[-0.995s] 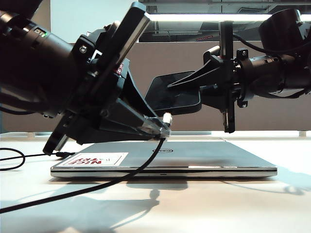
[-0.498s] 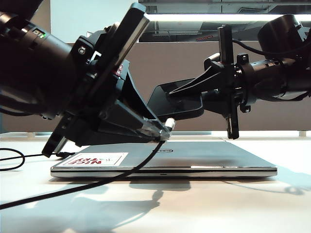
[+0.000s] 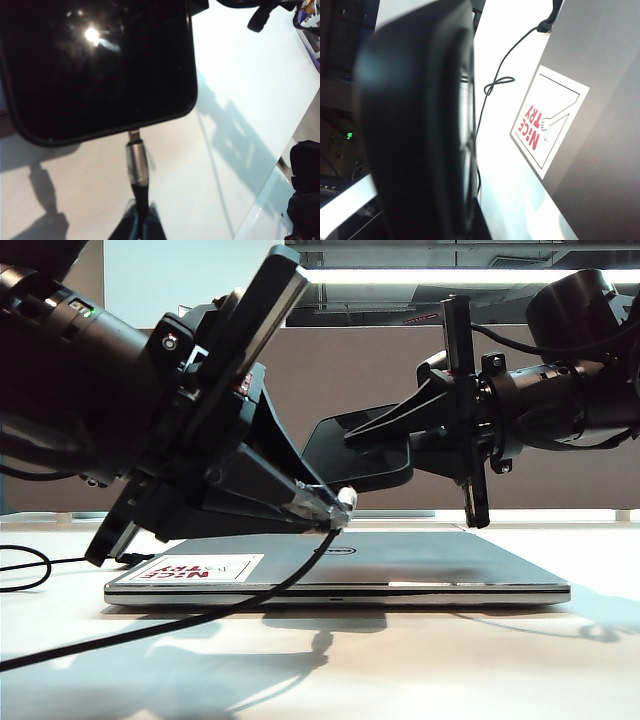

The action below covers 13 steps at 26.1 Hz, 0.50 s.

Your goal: Pick up the charging cable and the phone, plug the charging cable into the charging port on the phone, and finally place them back on the table.

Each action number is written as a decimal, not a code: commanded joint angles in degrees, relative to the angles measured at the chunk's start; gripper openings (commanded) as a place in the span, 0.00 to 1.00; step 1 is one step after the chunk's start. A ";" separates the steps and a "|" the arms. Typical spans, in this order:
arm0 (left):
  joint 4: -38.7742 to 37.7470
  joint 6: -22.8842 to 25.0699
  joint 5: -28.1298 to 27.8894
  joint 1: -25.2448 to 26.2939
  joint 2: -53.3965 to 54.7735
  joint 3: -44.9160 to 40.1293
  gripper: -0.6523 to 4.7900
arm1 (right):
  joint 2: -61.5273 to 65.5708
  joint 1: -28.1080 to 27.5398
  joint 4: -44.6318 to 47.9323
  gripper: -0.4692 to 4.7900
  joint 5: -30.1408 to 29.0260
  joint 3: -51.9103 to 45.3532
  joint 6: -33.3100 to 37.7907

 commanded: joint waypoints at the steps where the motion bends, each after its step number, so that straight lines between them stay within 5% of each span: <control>1: 2.10 0.04 -0.44 0.07 -0.15 0.33 0.11 | -0.39 0.24 1.05 0.08 -1.70 0.15 1.51; 13: 2.58 -2.99 -0.42 0.02 -0.15 0.33 0.11 | -0.39 -4.68 9.68 0.08 -3.80 0.15 11.80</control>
